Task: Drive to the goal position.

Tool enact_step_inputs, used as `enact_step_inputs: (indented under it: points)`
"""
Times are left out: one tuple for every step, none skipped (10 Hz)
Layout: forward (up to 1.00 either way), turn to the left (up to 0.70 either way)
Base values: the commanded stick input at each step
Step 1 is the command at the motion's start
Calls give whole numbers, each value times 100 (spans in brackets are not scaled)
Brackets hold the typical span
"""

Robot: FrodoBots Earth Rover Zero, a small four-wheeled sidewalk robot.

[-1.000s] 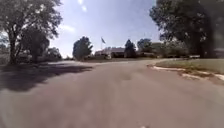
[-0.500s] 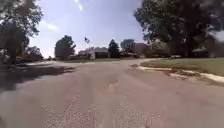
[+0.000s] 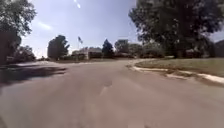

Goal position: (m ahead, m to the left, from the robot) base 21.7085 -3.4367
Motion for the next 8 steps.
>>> enact_step_inputs:
  points:
    - [70,0]
    - [70,0]
    - [70,0]
    - [70,0]
    - [70,0]
    - [70,0]
    - [70,0]
    - [70,0]
